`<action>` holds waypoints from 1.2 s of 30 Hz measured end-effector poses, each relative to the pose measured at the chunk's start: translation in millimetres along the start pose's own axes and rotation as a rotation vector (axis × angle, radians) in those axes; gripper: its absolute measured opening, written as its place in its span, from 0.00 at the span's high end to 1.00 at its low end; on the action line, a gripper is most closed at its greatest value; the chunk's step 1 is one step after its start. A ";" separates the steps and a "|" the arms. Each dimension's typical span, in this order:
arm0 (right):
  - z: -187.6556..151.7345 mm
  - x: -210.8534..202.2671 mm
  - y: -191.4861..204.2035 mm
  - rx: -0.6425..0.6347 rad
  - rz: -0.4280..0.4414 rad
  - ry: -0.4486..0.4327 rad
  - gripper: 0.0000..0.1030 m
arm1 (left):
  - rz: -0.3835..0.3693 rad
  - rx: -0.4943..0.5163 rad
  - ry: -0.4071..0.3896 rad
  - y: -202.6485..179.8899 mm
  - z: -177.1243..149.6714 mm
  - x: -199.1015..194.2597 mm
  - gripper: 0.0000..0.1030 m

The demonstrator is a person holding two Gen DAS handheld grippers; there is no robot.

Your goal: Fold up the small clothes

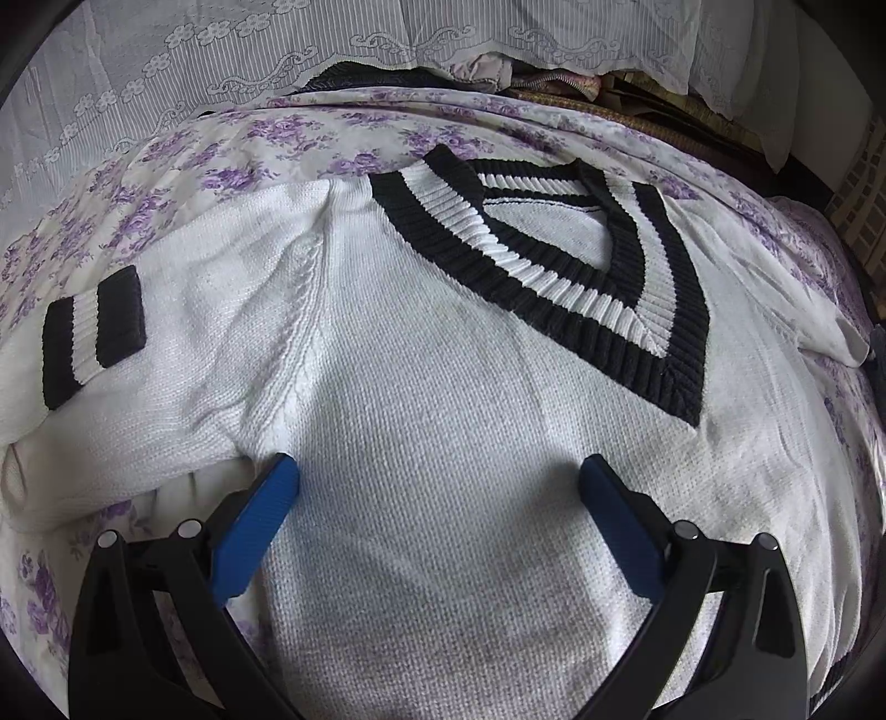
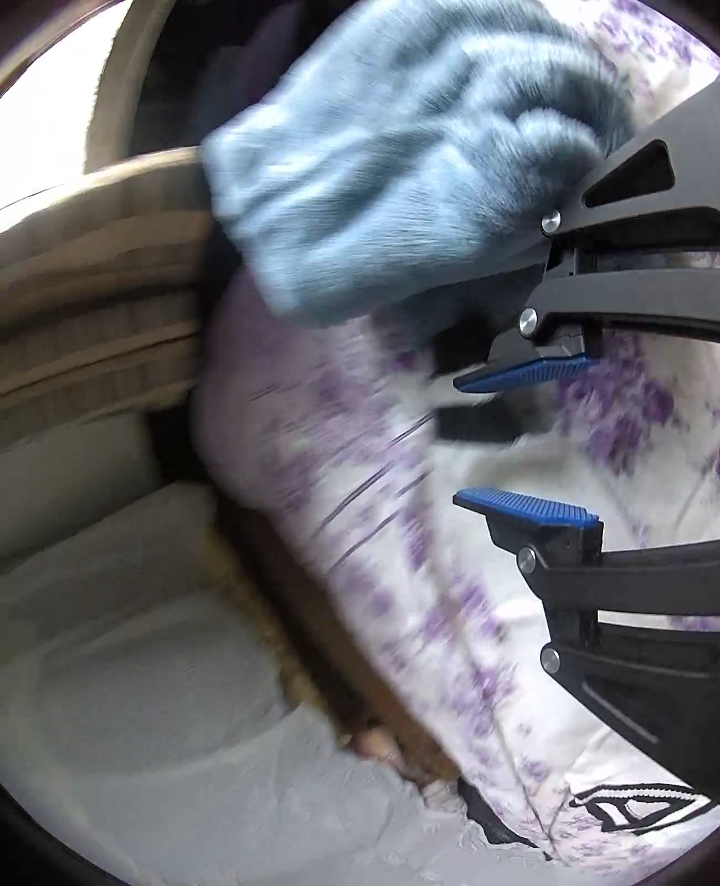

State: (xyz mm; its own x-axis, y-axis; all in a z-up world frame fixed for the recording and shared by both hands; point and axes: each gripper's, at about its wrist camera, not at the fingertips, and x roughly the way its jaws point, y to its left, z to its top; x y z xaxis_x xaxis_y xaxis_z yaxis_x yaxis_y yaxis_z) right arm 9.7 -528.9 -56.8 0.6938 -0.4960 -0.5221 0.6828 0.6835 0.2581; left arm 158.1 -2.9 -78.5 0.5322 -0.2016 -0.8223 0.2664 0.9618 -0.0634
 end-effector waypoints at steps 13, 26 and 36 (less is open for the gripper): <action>-13.7 77.3 10.3 -0.048 0.098 0.267 0.14 | -0.101 -0.138 -0.112 47.1 19.7 -33.5 0.04; -18.1 76.4 11.1 -0.031 0.115 0.265 0.11 | 0.629 -0.536 -0.288 235.7 2.7 -110.4 0.04; -18.1 72.3 7.7 -0.013 0.126 0.247 0.11 | 0.289 -0.527 -0.262 222.3 3.5 -119.8 0.04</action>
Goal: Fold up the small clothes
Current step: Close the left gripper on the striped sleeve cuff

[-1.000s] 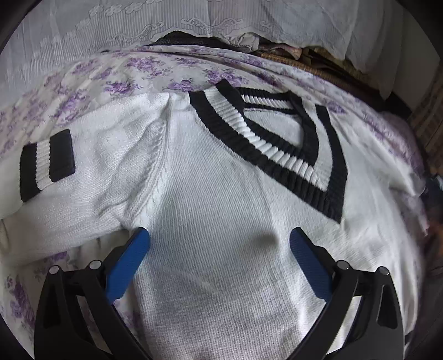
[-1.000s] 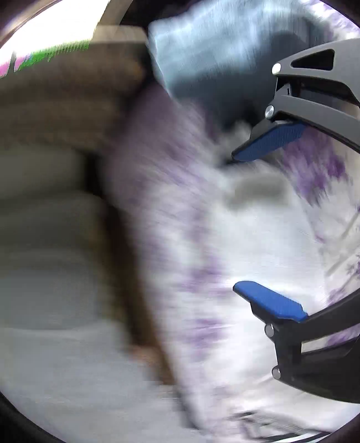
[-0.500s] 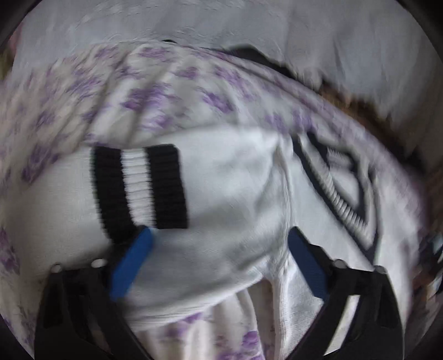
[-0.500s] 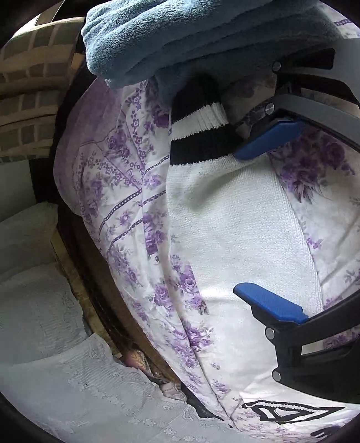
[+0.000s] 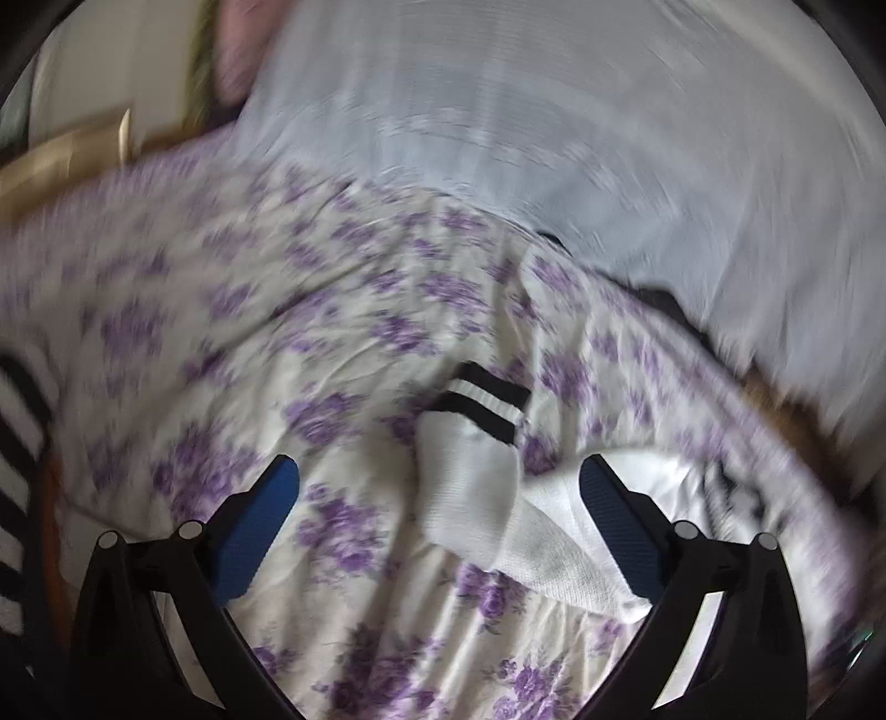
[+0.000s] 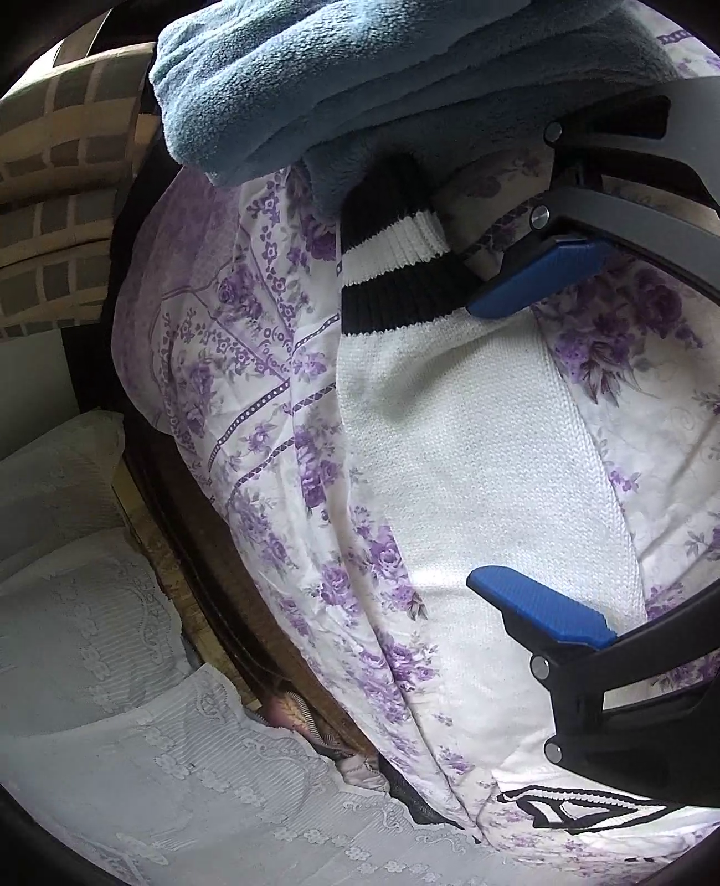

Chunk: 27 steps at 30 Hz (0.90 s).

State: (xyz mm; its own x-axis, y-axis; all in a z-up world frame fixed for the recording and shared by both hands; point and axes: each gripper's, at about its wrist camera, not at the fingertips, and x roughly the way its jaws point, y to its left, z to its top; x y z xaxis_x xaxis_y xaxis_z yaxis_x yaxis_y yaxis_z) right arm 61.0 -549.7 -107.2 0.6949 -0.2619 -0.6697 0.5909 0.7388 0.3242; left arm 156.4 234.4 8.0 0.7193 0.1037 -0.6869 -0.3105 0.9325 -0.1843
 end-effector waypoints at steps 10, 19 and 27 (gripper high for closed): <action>-2.3 1.8 2.9 -0.019 -0.021 0.003 0.10 | 0.371 0.345 0.115 -58.2 -5.4 82.6 0.56; -1.7 2.2 1.9 -0.012 -0.011 0.007 0.09 | -0.151 -0.145 0.166 88.2 -3.4 25.7 0.75; -1.7 2.7 1.2 -0.004 -0.004 0.009 0.07 | -0.090 -0.071 0.203 111.1 -70.2 -16.8 0.75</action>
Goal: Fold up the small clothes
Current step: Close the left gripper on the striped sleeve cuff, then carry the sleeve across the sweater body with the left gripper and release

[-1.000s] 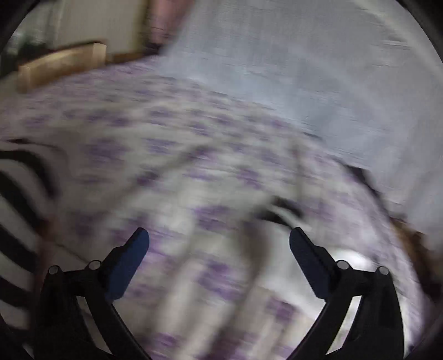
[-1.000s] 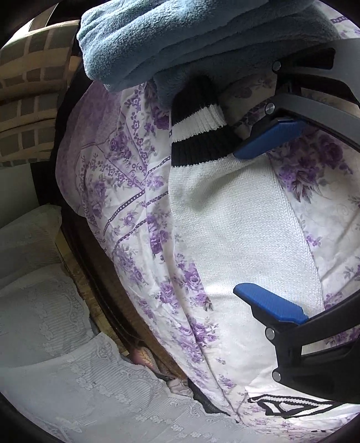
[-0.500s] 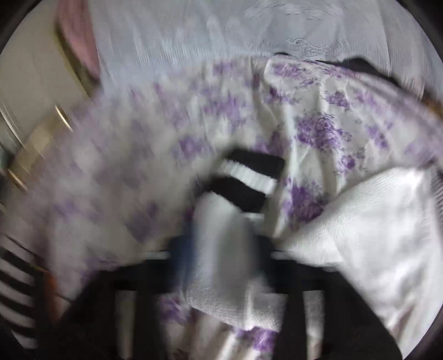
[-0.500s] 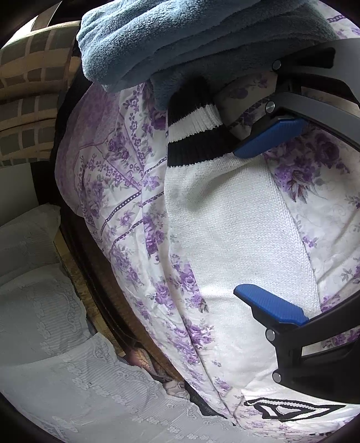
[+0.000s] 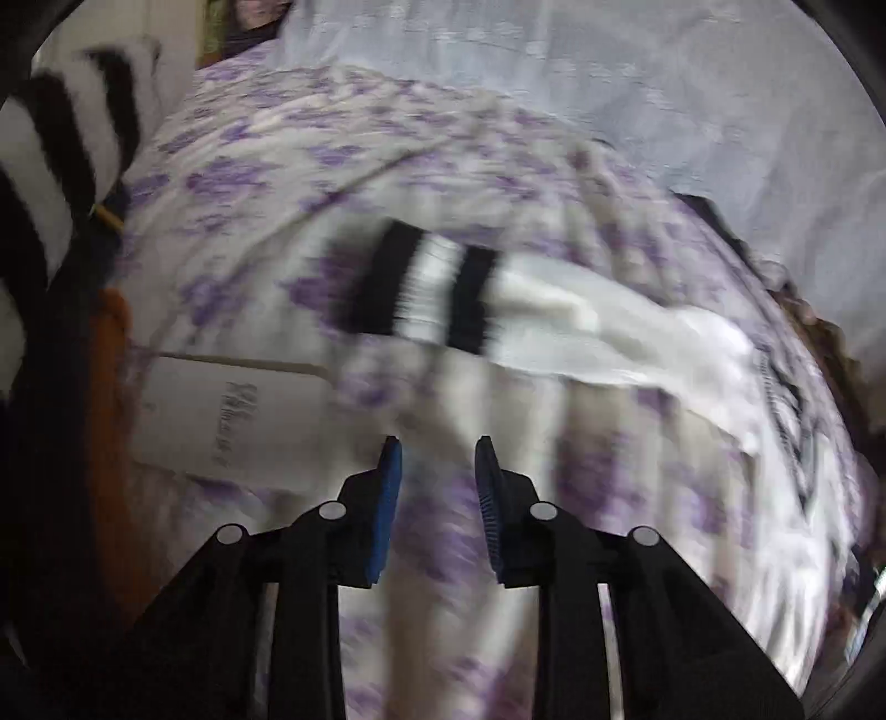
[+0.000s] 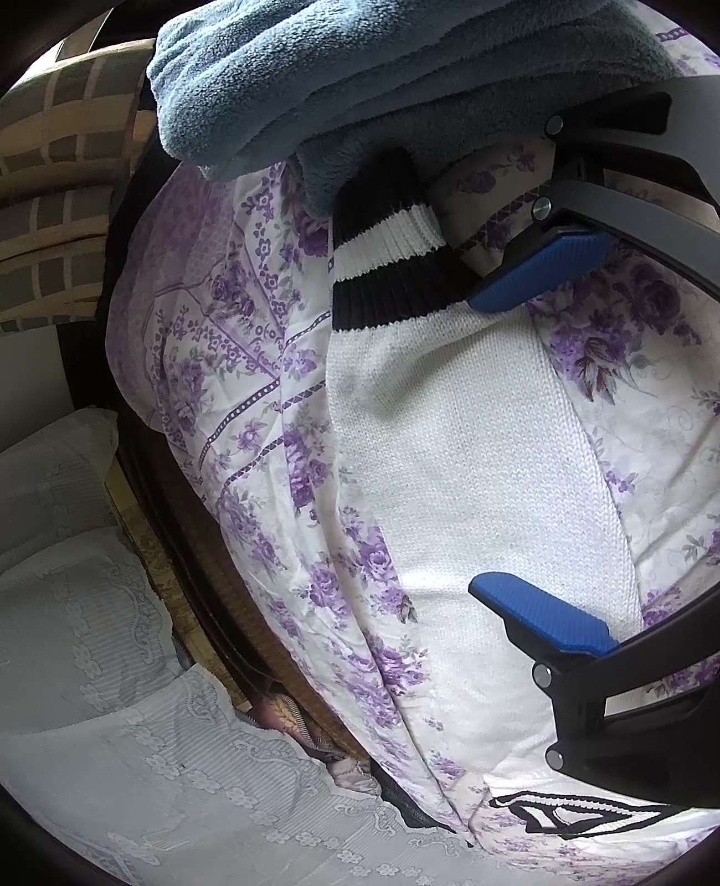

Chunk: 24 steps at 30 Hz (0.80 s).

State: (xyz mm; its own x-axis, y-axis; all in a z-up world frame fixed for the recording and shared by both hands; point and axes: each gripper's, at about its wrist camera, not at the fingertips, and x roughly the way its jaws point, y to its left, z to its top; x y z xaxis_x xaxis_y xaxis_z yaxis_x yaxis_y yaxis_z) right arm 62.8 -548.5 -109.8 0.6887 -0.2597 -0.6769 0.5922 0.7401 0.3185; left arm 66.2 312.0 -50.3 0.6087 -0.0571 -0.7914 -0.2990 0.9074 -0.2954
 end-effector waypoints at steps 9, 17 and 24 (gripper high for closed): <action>-1.2 0.3 -0.5 0.004 0.005 0.001 0.05 | 0.061 0.015 0.034 -94.6 64.5 4.2 0.07; -1.1 2.8 2.4 -0.014 -0.010 0.013 0.03 | 0.186 -0.275 0.308 -57.9 85.0 81.4 0.49; -1.9 2.0 2.9 -0.014 -0.011 0.011 0.03 | -0.034 -0.205 0.193 -28.3 39.6 21.2 0.93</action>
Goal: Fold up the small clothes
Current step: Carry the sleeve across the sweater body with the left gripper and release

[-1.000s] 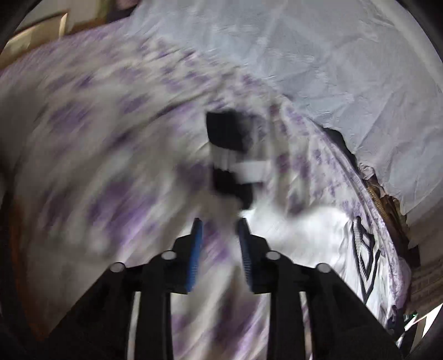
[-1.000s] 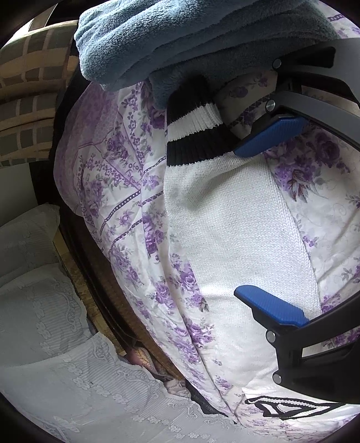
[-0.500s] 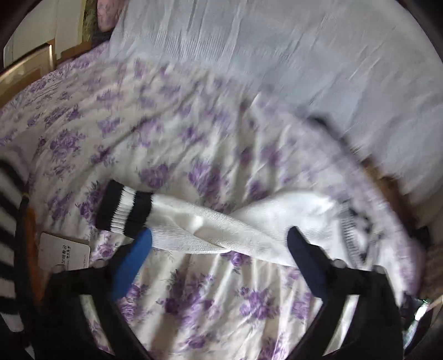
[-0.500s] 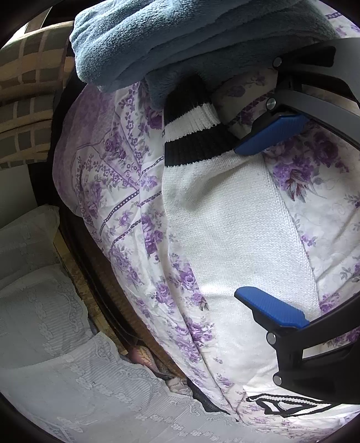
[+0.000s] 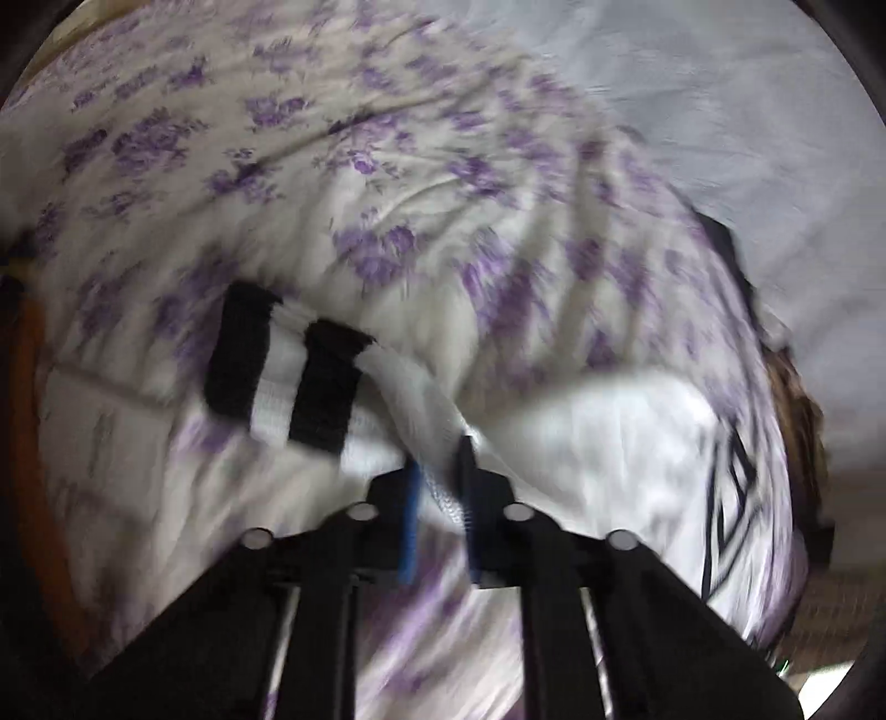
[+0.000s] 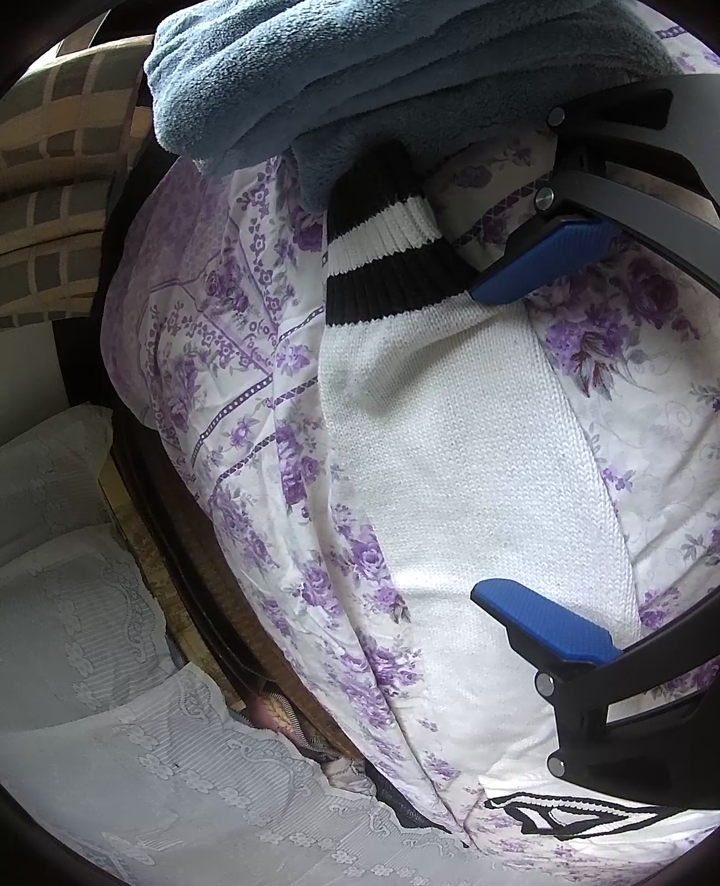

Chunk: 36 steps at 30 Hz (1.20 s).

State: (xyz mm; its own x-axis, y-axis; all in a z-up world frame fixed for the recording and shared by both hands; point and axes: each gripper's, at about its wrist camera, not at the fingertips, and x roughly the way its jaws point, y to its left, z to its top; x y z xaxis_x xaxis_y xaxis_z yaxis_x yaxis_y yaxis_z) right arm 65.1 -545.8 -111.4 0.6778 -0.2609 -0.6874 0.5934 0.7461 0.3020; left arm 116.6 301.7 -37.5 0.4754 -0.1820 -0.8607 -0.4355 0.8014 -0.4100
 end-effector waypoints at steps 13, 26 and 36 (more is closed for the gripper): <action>-1.1 -1.1 -2.6 0.018 0.009 0.001 0.03 | -0.209 -0.065 -0.128 57.7 -80.7 -15.5 0.30; -1.5 0.4 -1.7 0.010 0.001 0.005 0.03 | -0.091 -0.114 -0.232 39.5 -15.7 -30.2 0.86; -2.1 -1.5 -3.6 0.023 0.012 0.001 0.03 | 0.185 0.043 -0.215 30.4 -9.7 13.0 0.63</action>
State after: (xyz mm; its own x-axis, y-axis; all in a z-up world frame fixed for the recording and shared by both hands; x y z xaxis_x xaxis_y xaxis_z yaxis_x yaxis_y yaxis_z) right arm 61.1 -546.8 -112.9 0.6847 -0.2516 -0.6840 0.5951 0.7349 0.3253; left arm 102.2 318.1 -64.1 0.5438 0.0907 -0.8343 -0.4994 0.8339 -0.2349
